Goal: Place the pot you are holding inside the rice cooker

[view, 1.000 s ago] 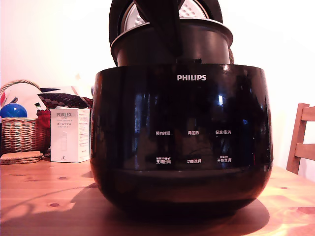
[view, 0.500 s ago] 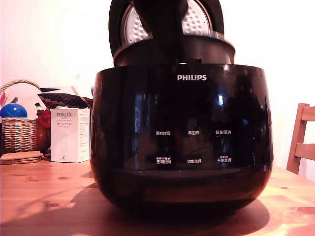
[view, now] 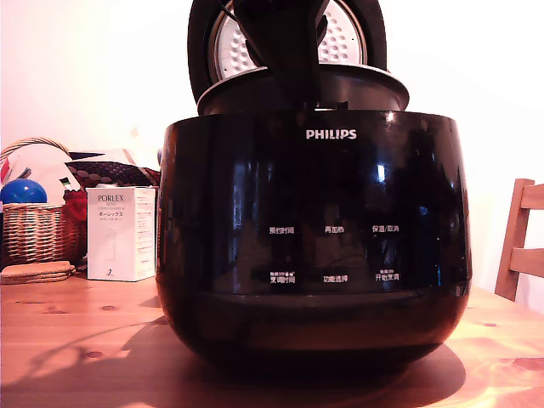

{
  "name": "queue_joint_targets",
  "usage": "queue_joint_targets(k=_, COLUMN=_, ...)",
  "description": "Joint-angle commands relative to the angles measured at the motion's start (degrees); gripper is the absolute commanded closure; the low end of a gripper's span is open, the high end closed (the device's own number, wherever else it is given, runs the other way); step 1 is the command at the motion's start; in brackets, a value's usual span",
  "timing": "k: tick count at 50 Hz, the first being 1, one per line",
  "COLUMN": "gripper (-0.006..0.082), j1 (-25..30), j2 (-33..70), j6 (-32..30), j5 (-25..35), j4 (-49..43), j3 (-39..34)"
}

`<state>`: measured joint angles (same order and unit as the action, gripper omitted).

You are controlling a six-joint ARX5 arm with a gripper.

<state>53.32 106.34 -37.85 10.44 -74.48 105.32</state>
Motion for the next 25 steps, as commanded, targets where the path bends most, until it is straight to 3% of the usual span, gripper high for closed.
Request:
queue_joint_targets(k=1, gripper=0.0625, j1=0.22, j2=0.11, j6=0.35, j5=0.52, j4=-0.44, j3=0.68)
queue_joint_targets(k=25, gripper=0.0617, j1=0.22, j2=0.09, j6=3.21, j5=1.2, j4=-2.73, j3=4.17)
